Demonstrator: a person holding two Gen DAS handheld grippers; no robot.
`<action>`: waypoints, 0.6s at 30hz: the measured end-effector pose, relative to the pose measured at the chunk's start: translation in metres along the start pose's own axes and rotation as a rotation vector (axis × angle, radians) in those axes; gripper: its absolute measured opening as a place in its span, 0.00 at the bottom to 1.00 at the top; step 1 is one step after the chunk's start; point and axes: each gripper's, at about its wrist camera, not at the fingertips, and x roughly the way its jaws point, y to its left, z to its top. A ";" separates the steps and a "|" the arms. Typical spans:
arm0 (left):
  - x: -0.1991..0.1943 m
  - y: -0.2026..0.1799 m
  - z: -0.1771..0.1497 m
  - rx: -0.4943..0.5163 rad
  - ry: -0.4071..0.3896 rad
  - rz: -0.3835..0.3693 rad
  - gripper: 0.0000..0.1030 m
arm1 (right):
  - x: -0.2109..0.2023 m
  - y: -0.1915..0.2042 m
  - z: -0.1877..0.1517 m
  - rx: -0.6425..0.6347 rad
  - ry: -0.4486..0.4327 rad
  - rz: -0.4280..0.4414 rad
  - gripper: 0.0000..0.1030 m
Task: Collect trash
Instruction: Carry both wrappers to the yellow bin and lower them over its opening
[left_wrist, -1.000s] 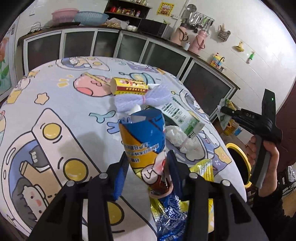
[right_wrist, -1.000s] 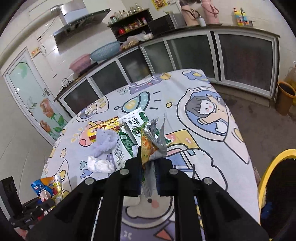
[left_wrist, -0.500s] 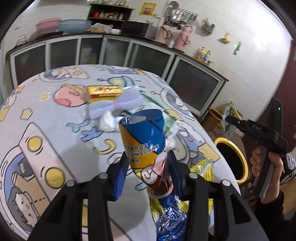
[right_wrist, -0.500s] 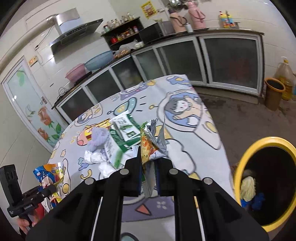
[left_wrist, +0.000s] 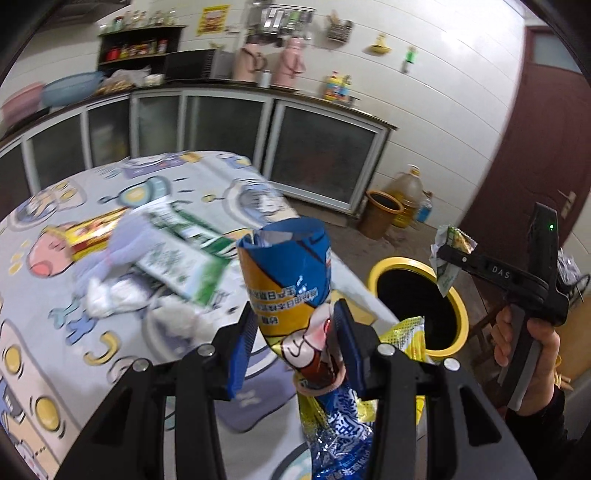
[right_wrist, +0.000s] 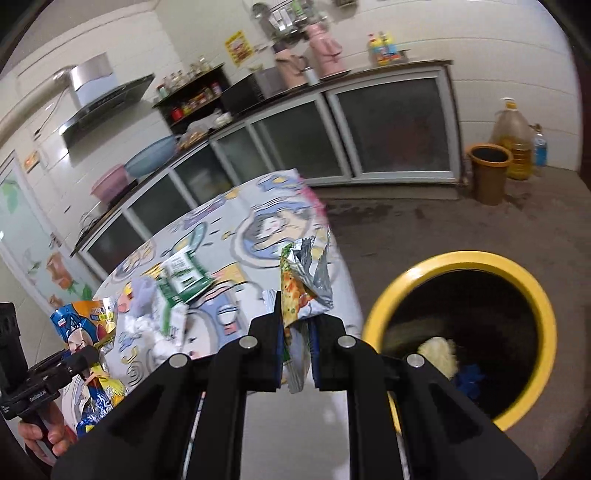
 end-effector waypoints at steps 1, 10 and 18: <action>0.004 -0.007 0.002 0.012 0.002 -0.008 0.39 | -0.004 -0.007 0.000 0.006 -0.004 -0.007 0.11; 0.052 -0.080 0.020 0.126 0.029 -0.076 0.39 | -0.027 -0.074 -0.008 0.094 -0.043 -0.112 0.11; 0.103 -0.136 0.036 0.189 0.051 -0.150 0.39 | -0.033 -0.114 -0.017 0.130 -0.052 -0.214 0.11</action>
